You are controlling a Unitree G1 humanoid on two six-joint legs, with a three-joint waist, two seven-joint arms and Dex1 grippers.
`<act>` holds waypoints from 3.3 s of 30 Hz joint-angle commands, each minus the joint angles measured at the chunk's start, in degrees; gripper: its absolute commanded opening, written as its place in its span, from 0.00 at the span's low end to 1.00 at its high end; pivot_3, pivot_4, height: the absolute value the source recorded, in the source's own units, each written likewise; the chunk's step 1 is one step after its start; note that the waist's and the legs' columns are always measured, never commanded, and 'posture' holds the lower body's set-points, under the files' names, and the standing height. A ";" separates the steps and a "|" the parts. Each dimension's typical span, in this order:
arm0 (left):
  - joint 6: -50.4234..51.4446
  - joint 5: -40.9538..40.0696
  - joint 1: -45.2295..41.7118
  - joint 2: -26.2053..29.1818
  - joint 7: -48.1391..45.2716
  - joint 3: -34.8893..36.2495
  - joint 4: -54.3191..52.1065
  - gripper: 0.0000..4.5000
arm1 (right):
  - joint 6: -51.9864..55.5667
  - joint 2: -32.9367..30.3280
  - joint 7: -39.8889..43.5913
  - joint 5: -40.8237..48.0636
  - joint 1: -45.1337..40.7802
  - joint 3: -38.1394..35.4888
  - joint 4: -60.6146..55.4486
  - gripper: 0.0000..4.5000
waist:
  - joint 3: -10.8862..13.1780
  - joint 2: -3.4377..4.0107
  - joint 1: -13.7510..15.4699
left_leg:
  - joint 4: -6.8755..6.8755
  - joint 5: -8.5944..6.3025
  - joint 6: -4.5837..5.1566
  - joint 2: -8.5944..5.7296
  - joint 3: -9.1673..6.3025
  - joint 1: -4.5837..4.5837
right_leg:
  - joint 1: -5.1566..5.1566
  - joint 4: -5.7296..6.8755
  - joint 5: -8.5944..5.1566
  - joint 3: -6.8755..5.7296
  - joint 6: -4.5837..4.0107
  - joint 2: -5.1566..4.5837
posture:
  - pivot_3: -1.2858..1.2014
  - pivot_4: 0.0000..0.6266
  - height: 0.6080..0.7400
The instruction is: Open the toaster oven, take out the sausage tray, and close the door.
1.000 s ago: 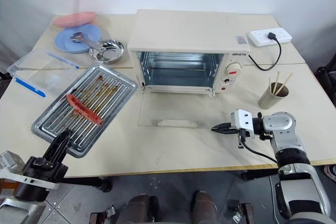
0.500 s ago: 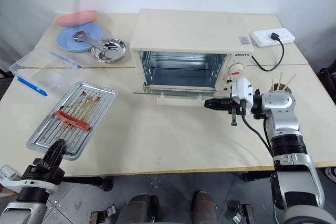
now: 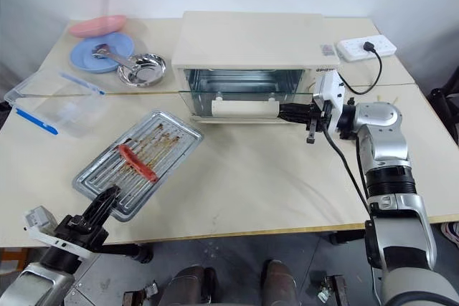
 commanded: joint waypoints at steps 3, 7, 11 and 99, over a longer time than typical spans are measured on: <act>2.36 -0.75 -0.26 1.45 -3.25 2.14 0.74 0.00 | 4.20 -3.00 0.55 2.07 -1.65 -2.38 -6.54 0.01 | 0.03 0.06 -0.41 | -0.05 -0.01 -0.01 0.02 -0.01 -0.02 | -0.04 -0.01 0.00 0.00 0.00 0.00 | 0.52 0.24 1.00; 3.25 -0.75 -1.19 1.76 -3.44 2.30 1.63 0.00 | 9.55 -6.14 2.21 3.09 0.65 -1.98 -11.84 0.01 | 0.07 0.12 -0.30 | -0.15 -0.02 -0.03 0.03 -0.01 -0.11 | -0.14 -0.03 0.00 -0.05 0.01 0.00 | 0.52 0.24 1.00; 4.86 -0.75 -1.69 2.47 -4.19 2.23 2.74 0.00 | 8.18 -7.43 -0.08 1.35 -1.98 -3.28 -10.46 0.01 | 0.08 0.13 -0.53 | -0.15 -0.06 -0.01 0.03 0.08 -0.10 | -0.13 -0.12 0.01 -0.04 0.02 0.00 | 0.52 0.24 1.00; 2.40 75.32 -64.43 29.29 -68.24 -30.82 47.08 0.99 | -7.76 -13.80 13.07 7.19 24.08 -7.34 -7.71 1.00 | 0.14 0.49 0.25 | -0.49 0.38 -0.07 -0.15 0.68 0.00 | -0.10 -0.08 0.50 -0.08 0.59 0.01 | 0.52 0.24 1.00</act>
